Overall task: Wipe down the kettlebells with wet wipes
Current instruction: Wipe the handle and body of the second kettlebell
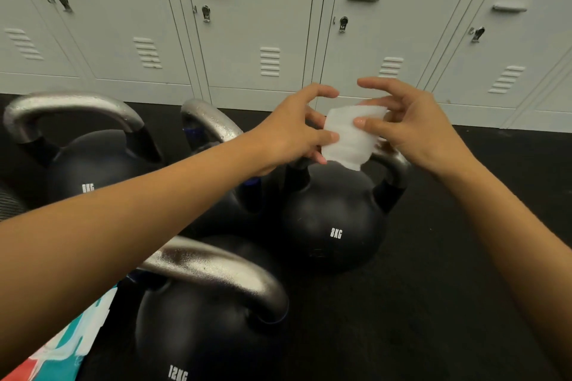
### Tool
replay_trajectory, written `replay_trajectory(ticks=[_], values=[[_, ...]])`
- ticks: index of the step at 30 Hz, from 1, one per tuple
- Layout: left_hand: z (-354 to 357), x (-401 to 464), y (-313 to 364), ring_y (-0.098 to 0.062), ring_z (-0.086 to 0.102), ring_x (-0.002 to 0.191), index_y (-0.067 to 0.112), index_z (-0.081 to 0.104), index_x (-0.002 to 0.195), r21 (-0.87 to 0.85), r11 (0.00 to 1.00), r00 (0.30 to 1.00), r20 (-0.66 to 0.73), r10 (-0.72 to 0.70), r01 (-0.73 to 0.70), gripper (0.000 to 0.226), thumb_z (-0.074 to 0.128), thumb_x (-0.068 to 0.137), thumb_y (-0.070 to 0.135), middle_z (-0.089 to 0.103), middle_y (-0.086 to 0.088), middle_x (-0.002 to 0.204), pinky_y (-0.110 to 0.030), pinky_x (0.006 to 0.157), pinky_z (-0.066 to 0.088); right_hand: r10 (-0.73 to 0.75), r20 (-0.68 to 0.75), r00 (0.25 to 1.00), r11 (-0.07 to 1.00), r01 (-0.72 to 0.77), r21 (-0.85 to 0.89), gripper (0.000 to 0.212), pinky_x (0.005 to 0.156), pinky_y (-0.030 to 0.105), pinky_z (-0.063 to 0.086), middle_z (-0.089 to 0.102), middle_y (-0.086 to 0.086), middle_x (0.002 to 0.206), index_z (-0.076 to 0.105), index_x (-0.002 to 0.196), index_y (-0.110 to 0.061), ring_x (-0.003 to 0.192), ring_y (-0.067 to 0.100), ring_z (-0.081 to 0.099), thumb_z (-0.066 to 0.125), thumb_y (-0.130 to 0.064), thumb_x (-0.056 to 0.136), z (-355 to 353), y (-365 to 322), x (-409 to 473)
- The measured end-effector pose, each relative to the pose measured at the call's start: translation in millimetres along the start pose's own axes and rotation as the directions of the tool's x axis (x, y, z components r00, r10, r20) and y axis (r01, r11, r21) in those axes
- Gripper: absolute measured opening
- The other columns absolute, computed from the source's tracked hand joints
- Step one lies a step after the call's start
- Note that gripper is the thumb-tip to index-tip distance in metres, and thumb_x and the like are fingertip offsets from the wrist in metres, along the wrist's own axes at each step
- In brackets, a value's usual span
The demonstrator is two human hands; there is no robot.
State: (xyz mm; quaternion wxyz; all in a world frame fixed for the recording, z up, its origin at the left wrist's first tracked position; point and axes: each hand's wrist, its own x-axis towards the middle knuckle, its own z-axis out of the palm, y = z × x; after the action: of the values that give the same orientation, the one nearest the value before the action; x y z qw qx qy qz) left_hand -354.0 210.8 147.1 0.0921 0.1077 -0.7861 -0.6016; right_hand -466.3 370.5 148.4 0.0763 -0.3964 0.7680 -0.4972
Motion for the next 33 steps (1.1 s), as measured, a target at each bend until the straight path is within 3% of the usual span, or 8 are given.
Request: replay_trajectory(ticks=[5, 9, 12, 16, 19, 25, 29, 33], values=[[4.4, 4.5, -6.5, -0.007, 0.054, 0.077, 0.017, 0.066, 0.12, 0.583, 0.803, 0.984, -0.025, 0.174, -0.127, 0.029, 0.061, 0.092, 0.021, 0.058, 0.002, 0.095, -0.004, 0.063, 0.035, -0.084, -0.023, 0.996, 0.868, 0.062, -0.492, 0.044, 0.089, 0.012, 0.033, 0.059, -0.005, 0.13, 0.056, 0.134, -0.029, 0.111, 0.015, 0.052, 0.066, -0.018, 0.093, 5.9, 10.1, 5.5], [2.5, 3.0, -5.8, -0.004, 0.05, 0.079, 0.02, 0.064, 0.123, 0.59, 0.801, 0.988, -0.027, 0.149, -0.105, 0.032, 0.06, 0.093, 0.029, 0.047, 0.012, 0.081, -0.014, 0.073, 0.032, -0.216, -0.043, 0.975, 0.838, 0.163, -0.52, 0.029, 0.1, 0.011, 0.032, 0.062, 0.001, 0.13, 0.061, 0.129, -0.017, 0.122, 0.018, 0.052, 0.052, -0.019, 0.101, 20.1, -2.0, -0.2], [-6.0, 4.0, -5.6, -0.01, 0.057, 0.077, 0.018, 0.057, 0.129, 0.522, 0.853, 0.998, -0.046, 0.045, -0.015, 0.043, 0.063, 0.089, 0.033, 0.06, 0.003, 0.092, -0.022, 0.068, 0.042, -0.084, 0.104, 0.991, 0.814, 0.128, -0.567, 0.033, 0.095, 0.043, 0.046, 0.066, 0.006, 0.121, 0.059, 0.128, -0.018, 0.112, 0.029, 0.058, 0.042, -0.033, 0.104, 38.0, -3.6, -2.4], [-19.0, -3.3, -9.4, -0.015, 0.059, 0.053, 0.015, 0.043, 0.136, 0.418, 0.903, 0.991, -0.12, -0.059, 0.105, 0.049, 0.06, 0.091, 0.013, 0.055, 0.001, 0.101, -0.02, 0.056, 0.05, 0.106, 0.105, 0.989, 0.709, 0.0, -0.706, 0.041, 0.077, 0.042, 0.043, 0.059, 0.009, 0.093, 0.056, 0.088, -0.019, 0.09, 0.037, 0.055, 0.027, -0.044, 0.105, 44.2, -1.6, 3.2], [-28.6, -12.2, -12.7, -0.023, 0.067, 0.07, 0.019, 0.039, 0.137, 0.412, 0.908, 0.989, -0.145, -0.014, 0.074, 0.05, 0.056, 0.092, 0.008, 0.055, -0.002, 0.103, -0.026, 0.065, 0.057, 0.232, 0.165, 0.959, 0.661, -0.03, -0.75, 0.043, 0.073, 0.037, 0.034, 0.056, 0.014, 0.096, 0.048, 0.074, -0.016, 0.085, 0.034, 0.048, 0.026, -0.039, 0.103, 48.5, -10.7, 23.8], [-38.9, -24.4, -13.4, -0.015, 0.061, 0.068, 0.014, 0.043, 0.131, 0.533, 0.841, 0.986, -0.166, 0.0, 0.089, 0.04, 0.05, 0.092, 0.006, 0.06, -0.003, 0.098, -0.026, 0.065, 0.051, 0.414, 0.379, 0.828, 0.512, 0.132, -0.848, 0.049, 0.088, 0.039, 0.038, 0.052, 0.019, 0.137, 0.055, 0.131, -0.009, 0.118, 0.036, 0.051, 0.029, -0.039, 0.103, 80.7, -32.8, 56.6], [-37.2, -22.5, -9.9, -0.013, 0.057, 0.063, 0.008, 0.047, 0.125, 0.587, 0.797, 0.983, -0.181, -0.042, 0.142, 0.036, 0.047, 0.09, 0.002, 0.063, -0.009, 0.099, -0.033, 0.071, 0.051, 0.246, 0.434, 0.866, 0.286, 0.363, -0.887, 0.043, 0.078, 0.037, 0.036, 0.057, 0.016, 0.127, 0.058, 0.122, -0.009, 0.111, 0.036, 0.057, 0.029, -0.035, 0.104, 92.1, -33.8, 38.7], [-28.6, -19.9, -9.3, -0.021, 0.055, 0.087, 0.008, 0.047, 0.129, 0.655, 0.746, 0.989, -0.146, -0.029, 0.118, 0.039, 0.049, 0.09, 0.005, 0.057, -0.012, 0.117, -0.03, 0.078, 0.044, -0.029, 0.446, 0.895, 0.274, 0.436, -0.857, 0.046, 0.081, 0.039, 0.039, 0.056, 0.007, 0.126, 0.051, 0.132, -0.018, 0.116, 0.03, 0.054, 0.022, -0.042, 0.106, 80.0, -17.6, 17.3]])
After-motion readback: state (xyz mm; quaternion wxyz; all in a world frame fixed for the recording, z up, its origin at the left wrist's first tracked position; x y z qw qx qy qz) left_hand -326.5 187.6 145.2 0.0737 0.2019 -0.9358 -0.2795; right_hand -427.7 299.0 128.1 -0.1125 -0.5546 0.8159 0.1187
